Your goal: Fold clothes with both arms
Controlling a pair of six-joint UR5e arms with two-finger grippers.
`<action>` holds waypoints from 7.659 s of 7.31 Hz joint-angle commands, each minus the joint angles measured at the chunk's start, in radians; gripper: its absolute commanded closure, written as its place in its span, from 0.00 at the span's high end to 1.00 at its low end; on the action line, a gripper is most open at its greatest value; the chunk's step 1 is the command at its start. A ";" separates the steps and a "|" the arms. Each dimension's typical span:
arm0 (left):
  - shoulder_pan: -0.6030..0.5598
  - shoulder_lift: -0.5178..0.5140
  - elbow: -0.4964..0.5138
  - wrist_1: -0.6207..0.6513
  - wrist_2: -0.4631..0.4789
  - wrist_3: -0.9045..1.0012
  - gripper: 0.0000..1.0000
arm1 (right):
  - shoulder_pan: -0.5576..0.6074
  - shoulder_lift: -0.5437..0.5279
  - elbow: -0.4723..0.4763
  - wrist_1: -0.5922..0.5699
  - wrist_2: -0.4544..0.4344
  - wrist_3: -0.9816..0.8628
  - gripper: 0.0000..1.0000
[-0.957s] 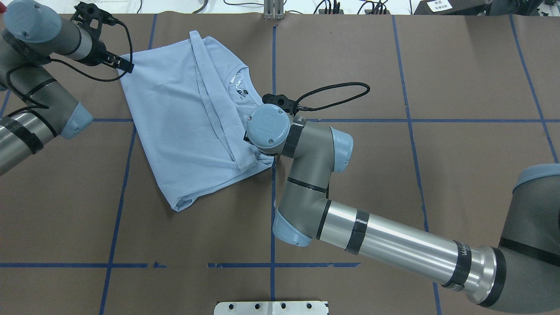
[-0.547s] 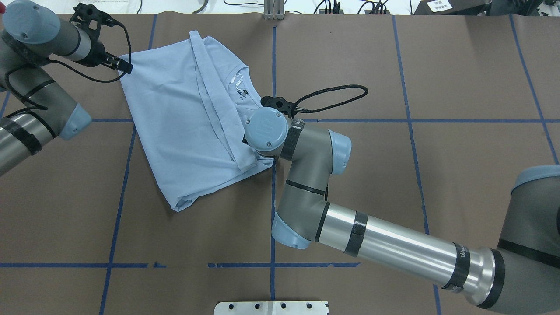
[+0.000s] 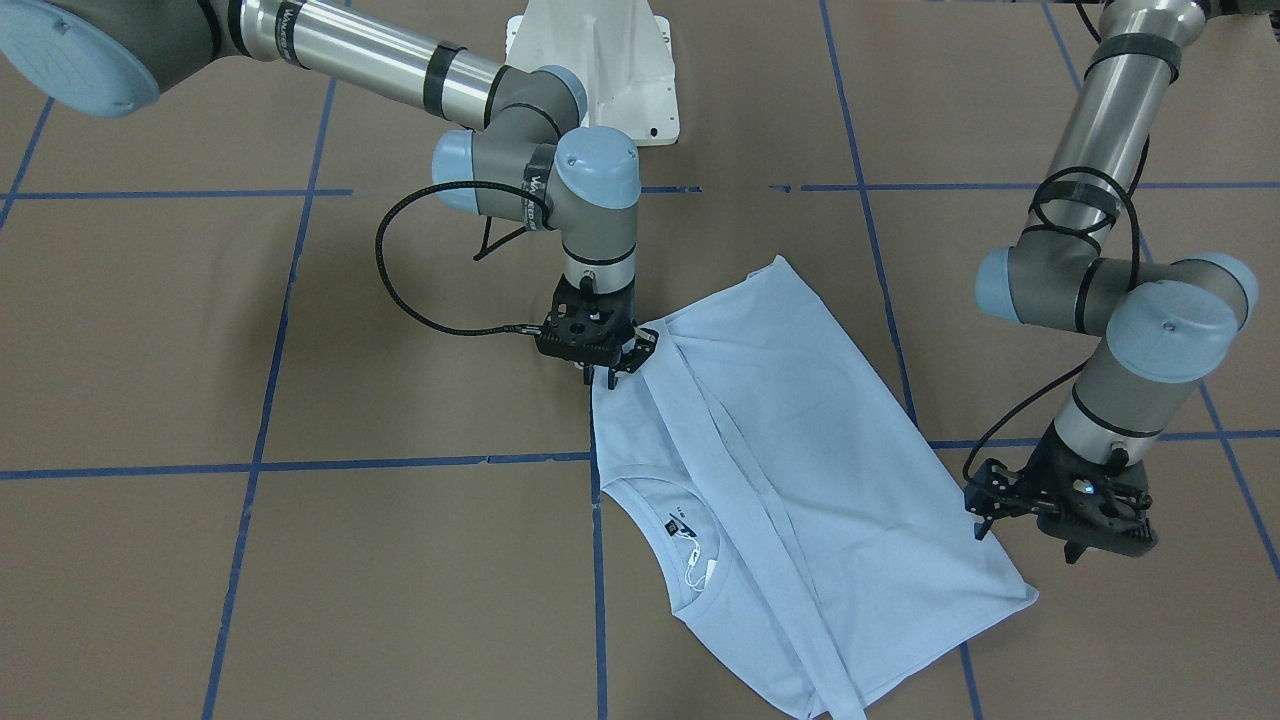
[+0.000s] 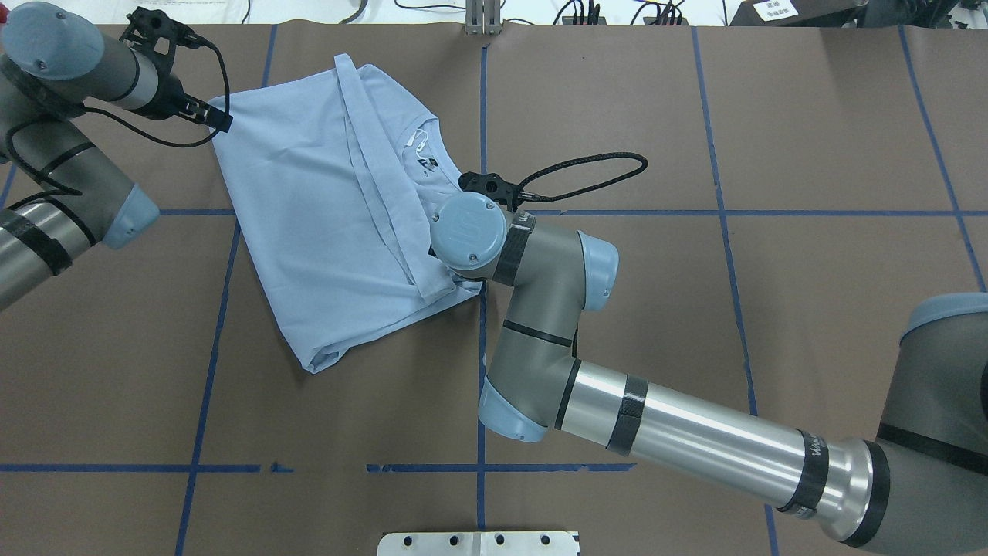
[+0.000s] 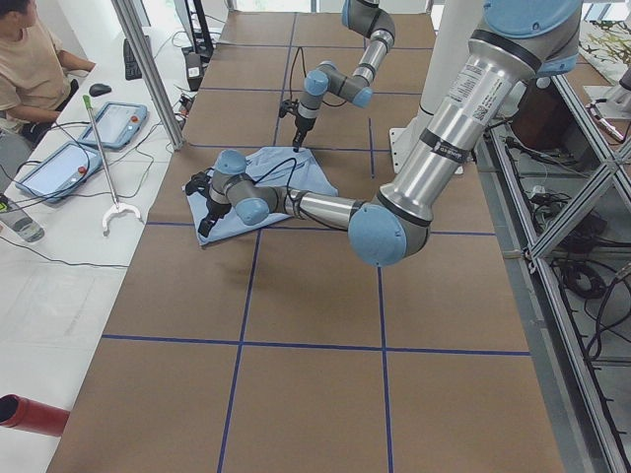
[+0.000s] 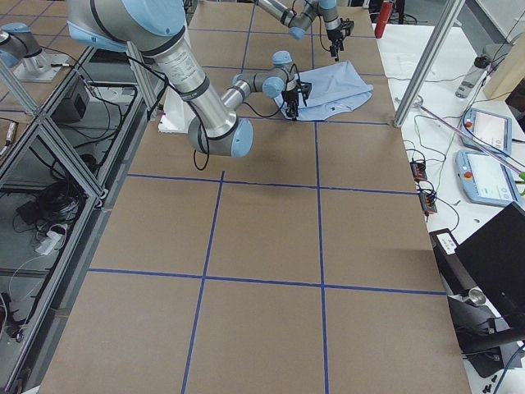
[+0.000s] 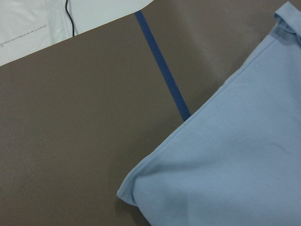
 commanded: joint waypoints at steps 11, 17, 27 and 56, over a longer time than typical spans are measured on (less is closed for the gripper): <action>0.000 0.009 -0.021 0.000 0.000 -0.008 1.00 | -0.206 -0.591 0.828 -0.213 -0.122 0.041 0.00; 0.000 0.015 -0.030 0.000 0.000 -0.008 1.00 | -0.403 -0.612 0.836 -0.216 -0.307 0.082 1.00; 0.000 0.025 -0.048 0.000 -0.002 -0.012 1.00 | -0.440 -0.519 0.755 -0.202 -0.321 -0.498 0.75; 0.002 0.042 -0.070 0.002 -0.023 -0.031 1.00 | -0.381 -0.670 0.880 -0.216 -0.259 -0.465 0.00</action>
